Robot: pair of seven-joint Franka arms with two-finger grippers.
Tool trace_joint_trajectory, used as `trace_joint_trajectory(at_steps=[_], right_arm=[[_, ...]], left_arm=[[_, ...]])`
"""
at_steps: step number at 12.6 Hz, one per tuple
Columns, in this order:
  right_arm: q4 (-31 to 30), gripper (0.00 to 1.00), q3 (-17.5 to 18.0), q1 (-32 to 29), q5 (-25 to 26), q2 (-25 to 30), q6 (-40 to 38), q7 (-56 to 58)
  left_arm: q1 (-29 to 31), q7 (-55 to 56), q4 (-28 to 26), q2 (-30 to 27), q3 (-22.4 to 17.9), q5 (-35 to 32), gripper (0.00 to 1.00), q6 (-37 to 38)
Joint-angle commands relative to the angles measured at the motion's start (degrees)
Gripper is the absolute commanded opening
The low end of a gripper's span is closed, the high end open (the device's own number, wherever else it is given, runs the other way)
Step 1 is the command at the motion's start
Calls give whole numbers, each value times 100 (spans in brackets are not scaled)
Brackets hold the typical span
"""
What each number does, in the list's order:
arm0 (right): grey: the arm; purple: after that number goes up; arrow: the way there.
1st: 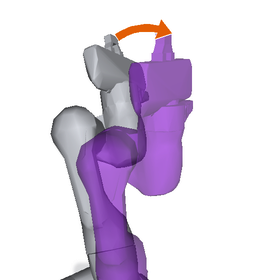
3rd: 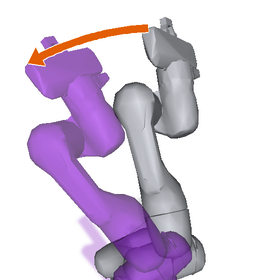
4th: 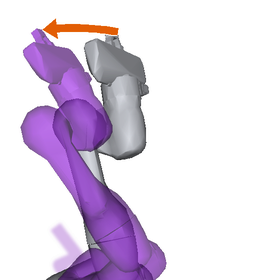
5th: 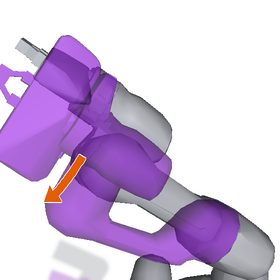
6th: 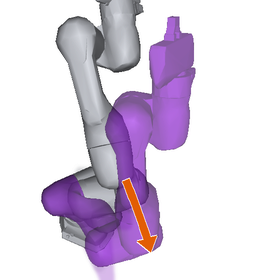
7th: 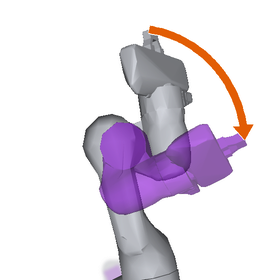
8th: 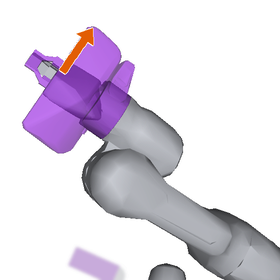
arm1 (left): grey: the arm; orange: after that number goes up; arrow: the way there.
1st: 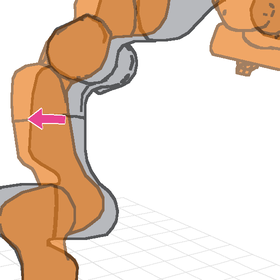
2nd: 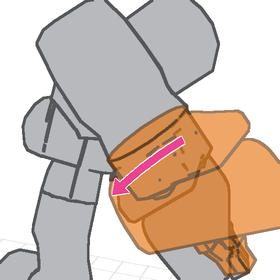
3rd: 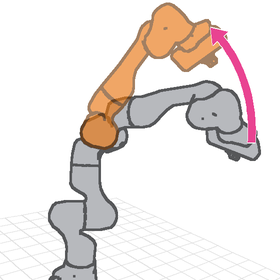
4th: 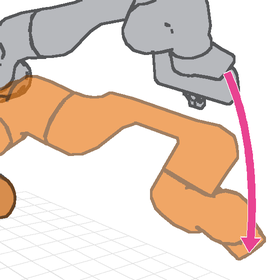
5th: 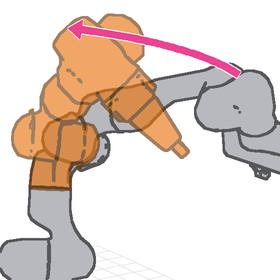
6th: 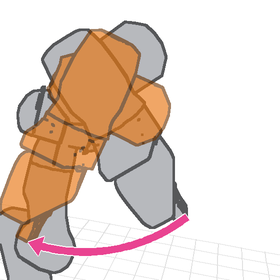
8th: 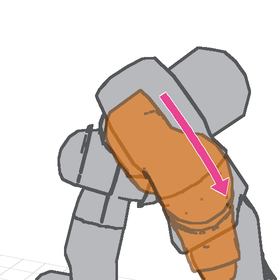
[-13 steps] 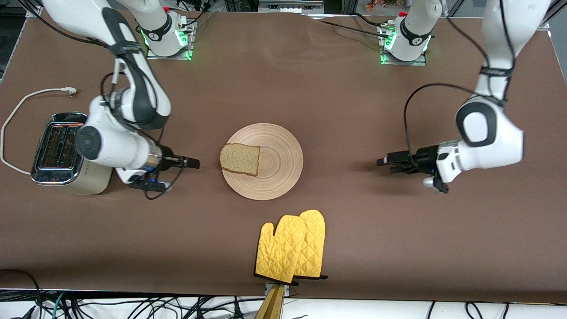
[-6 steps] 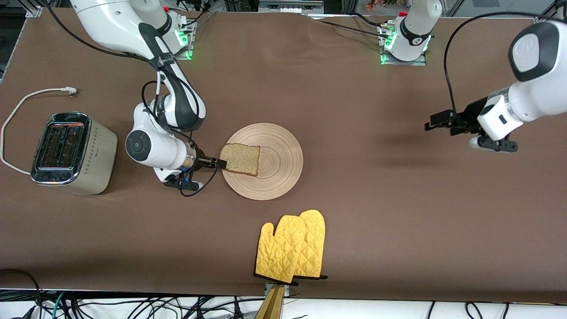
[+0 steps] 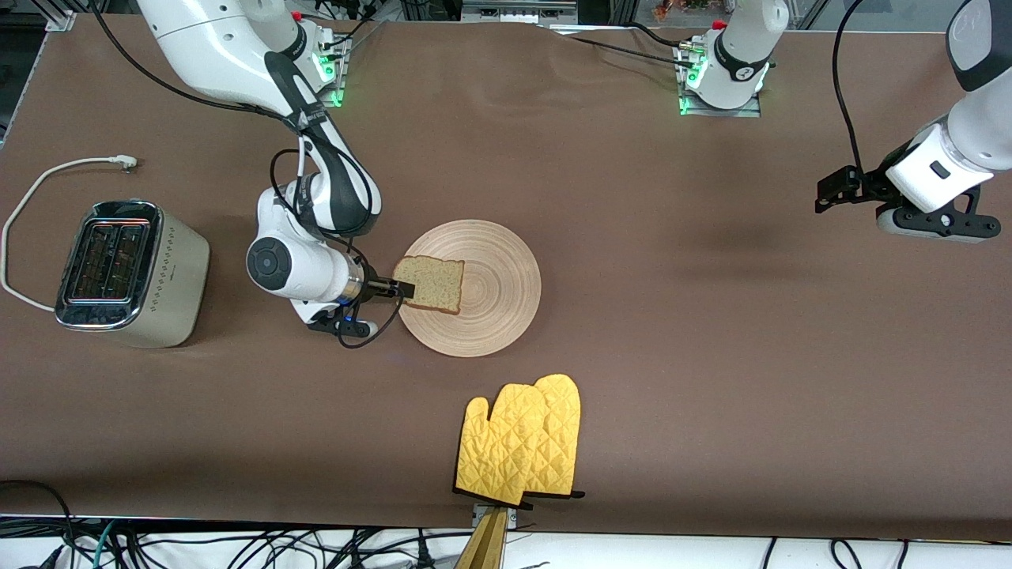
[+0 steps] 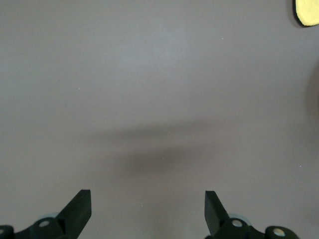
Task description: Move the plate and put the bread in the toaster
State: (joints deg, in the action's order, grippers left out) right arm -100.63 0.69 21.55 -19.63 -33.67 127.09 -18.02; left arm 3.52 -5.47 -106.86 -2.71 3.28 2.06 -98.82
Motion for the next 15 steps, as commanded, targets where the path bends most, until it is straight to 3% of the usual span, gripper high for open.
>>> trace_joint_trajectory(at_steps=[1, 4, 7, 11, 15], right_arm=[[-193, 100, -34, 69, -112, 97, 26, -26], [-246, 100, 45, 69, -112, 115, 18, -35], [-272, 98, 72, 69, -112, 115, -26, -114], [-273, 39, 160, 77, -112, 97, -88, -211], [-273, 2, 169, 130, -112, 88, -88, -211]], left_arm=[[61, 194, 393, 52, 77, -179, 100, 433], [26, 1203, 981, 87, 112, -284, 100, 968], [-9, 1399, 1509, 297, 147, -329, 100, 1330], [-308, 1803, 1590, 307, 112, -522, 100, 1436], [-282, 1830, 1590, 333, 147, -443, 100, 1409]])
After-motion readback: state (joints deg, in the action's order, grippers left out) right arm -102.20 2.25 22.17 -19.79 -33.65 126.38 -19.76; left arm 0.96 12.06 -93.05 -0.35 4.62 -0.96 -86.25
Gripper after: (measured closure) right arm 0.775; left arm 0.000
